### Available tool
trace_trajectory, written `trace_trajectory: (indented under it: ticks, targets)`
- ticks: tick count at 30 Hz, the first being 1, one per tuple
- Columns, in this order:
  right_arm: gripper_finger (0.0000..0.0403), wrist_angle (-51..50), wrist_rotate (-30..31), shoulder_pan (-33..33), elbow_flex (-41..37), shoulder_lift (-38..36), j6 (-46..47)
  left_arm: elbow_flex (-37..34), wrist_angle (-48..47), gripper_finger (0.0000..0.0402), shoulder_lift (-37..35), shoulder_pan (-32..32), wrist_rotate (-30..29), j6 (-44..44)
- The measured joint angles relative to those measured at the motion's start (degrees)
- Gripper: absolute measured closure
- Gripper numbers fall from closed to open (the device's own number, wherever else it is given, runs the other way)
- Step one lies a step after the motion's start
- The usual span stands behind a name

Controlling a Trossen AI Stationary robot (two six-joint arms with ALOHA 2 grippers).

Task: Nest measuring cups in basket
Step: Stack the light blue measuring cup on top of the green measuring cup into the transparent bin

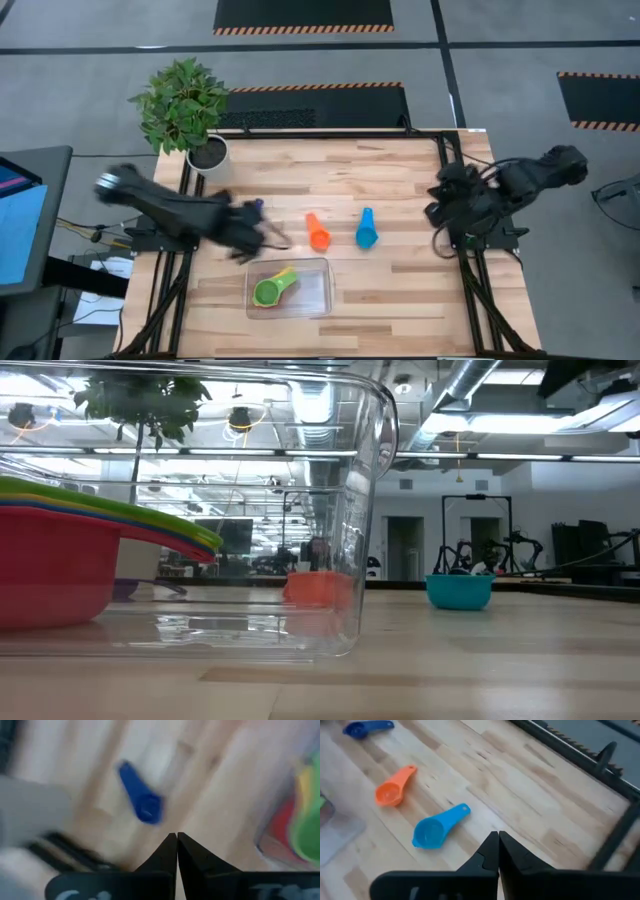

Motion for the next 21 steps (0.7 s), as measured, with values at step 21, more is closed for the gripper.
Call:
trace_trajectory:
  ticks: [21]
  targets:
    - [0.0358, 36.5, -30.0, -20.2, -11.5, 27.7, -54.7, -38.7, 35.8, 0.0402, -38.0, -7.6, -4.6, -3.8]
